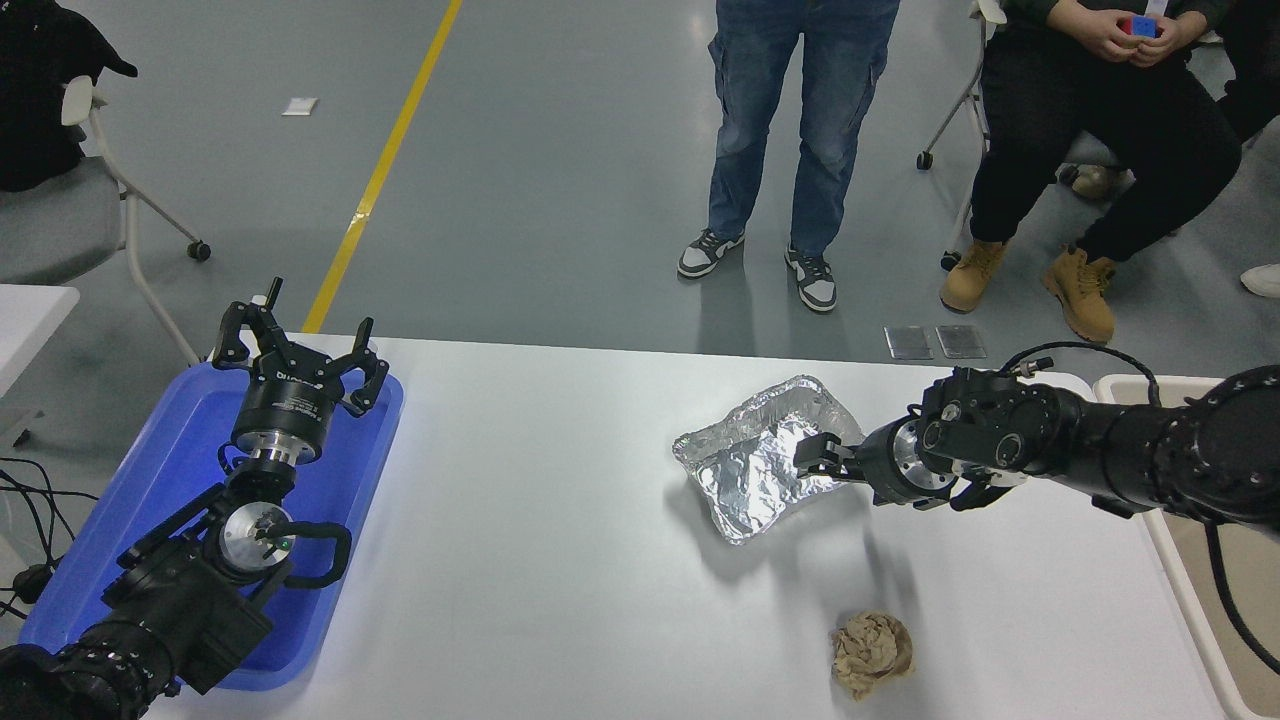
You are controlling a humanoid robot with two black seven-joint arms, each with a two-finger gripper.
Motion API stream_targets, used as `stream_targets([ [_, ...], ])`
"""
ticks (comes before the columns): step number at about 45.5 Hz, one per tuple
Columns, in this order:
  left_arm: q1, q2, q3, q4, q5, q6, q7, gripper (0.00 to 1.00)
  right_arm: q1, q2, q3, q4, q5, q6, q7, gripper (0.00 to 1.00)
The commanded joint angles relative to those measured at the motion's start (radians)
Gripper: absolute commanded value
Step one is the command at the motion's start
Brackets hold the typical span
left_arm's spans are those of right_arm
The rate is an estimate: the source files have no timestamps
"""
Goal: Pick up foil plate and place in dustbin
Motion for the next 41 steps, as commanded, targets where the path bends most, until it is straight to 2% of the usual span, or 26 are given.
stream_targets([
  [1, -0.001, 0.0, 0.0, 0.0, -0.001, 0.0, 0.0, 1.0, -0.009, 0.017, 0.015, 0.007, 0.043, -0.01, -0.007, 1.0],
  [8, 0.001, 0.0, 0.0, 0.0, 0.0, 0.0, 0.0, 1.0, -0.026, 0.018, 0.03, 0.004, 0.042, -0.018, -0.007, 1.0],
  [22, -0.001, 0.0, 0.0, 0.0, 0.0, 0.0, 0.0, 1.0, -0.06, 0.031, 0.032, -0.014, 0.038, -0.168, -0.002, 0.96],
  [27, -0.001, 0.0, 0.0, 0.0, 0.0, 0.0, 0.0, 1.0, -0.075, 0.032, 0.032, -0.016, 0.029, -0.172, 0.003, 0.86],
  [30, -0.001, 0.0, 0.0, 0.0, 0.0, 0.0, 0.0, 1.0, -0.086, 0.032, 0.032, -0.021, 0.023, -0.172, 0.006, 0.85],
  [36, 0.001, 0.0, 0.0, 0.0, 0.0, 0.0, 0.0, 1.0, -0.089, 0.032, 0.032, -0.022, 0.022, -0.172, 0.007, 0.78],
  [41, 0.001, 0.0, 0.0, 0.0, 0.0, 0.0, 0.0, 1.0, -0.089, 0.034, 0.03, -0.022, 0.017, -0.172, 0.009, 0.6],
])
